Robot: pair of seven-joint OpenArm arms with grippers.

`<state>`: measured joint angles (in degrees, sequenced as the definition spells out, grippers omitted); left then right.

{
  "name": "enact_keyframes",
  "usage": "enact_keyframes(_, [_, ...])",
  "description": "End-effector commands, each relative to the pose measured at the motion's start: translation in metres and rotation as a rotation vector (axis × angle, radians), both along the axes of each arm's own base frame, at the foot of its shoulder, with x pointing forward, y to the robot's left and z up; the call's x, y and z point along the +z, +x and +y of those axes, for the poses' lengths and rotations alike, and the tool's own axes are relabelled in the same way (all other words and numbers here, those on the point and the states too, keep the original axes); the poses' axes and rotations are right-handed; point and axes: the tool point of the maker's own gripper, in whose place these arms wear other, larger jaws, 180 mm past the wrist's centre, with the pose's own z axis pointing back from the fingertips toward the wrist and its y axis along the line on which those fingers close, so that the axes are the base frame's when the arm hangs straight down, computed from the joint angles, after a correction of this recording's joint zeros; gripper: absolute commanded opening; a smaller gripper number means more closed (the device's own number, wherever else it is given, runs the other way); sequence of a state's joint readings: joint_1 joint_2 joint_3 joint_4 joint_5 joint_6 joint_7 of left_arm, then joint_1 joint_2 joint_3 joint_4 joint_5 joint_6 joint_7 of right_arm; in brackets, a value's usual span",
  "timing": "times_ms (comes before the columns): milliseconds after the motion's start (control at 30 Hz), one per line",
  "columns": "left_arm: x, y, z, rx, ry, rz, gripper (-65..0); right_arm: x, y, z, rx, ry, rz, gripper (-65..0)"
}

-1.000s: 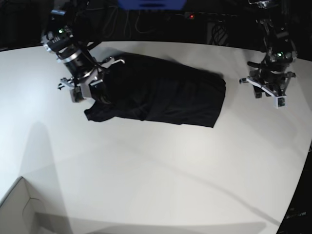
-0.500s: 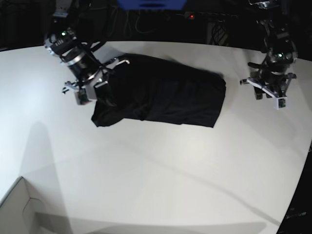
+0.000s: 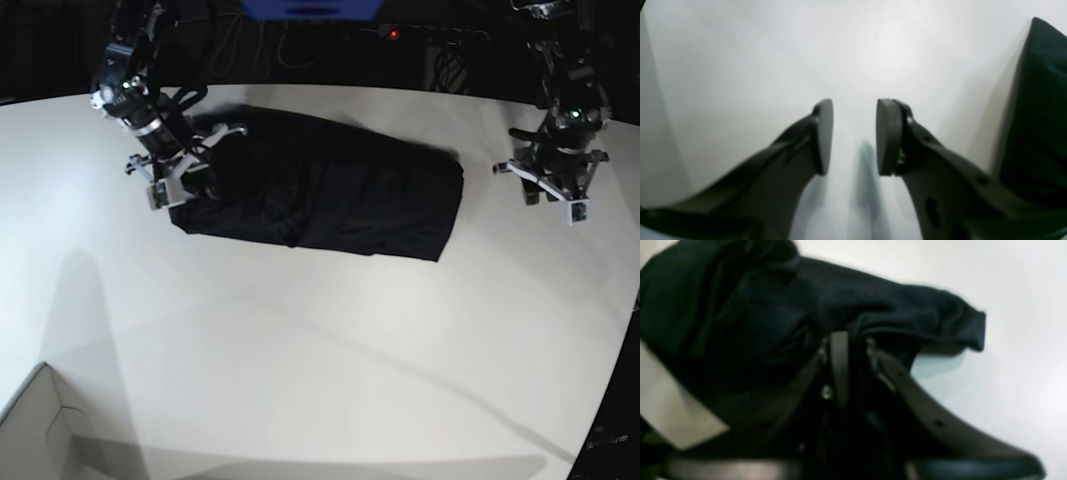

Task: Layout the t-shirt on the table in an organized manner, then fold the t-shirt properly
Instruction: 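Pinch the loose shirt end with the right gripper and tuck it under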

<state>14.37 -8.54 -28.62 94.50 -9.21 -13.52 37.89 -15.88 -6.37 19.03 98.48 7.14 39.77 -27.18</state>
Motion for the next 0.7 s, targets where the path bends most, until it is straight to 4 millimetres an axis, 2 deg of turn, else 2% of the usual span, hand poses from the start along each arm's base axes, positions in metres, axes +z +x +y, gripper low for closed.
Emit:
enact_keyframes(0, [0.013, 0.008, 0.003, -0.005, 0.019, -0.045, -43.7, 0.011, 0.008, -0.004, -0.015, 0.015, -0.048, -52.0])
enact_keyframes(133, [0.013, 0.007, 0.005, -0.005, 0.022, -0.044, -43.7, 0.006, 0.010, -0.017, -0.051, 0.013, -0.038, -47.8])
enact_keyframes(433, [0.013, 0.007, 0.005, -0.005, 0.022, -0.044, -43.7, -0.002, 0.000, -0.014, -0.060, 0.026, -0.010, -31.3])
enact_keyframes(533, [0.013, 0.007, 0.004, -0.004, 0.019, -0.044, -43.7, -0.005, -0.002, -0.012, -0.059, 0.031, 0.002, -29.7])
enact_keyframes(667, [0.011, 0.007, 0.003, -0.002, 0.015, -0.041, -43.7, -0.021, -0.006, -0.009, -0.060, 0.053, 0.046, -29.7])
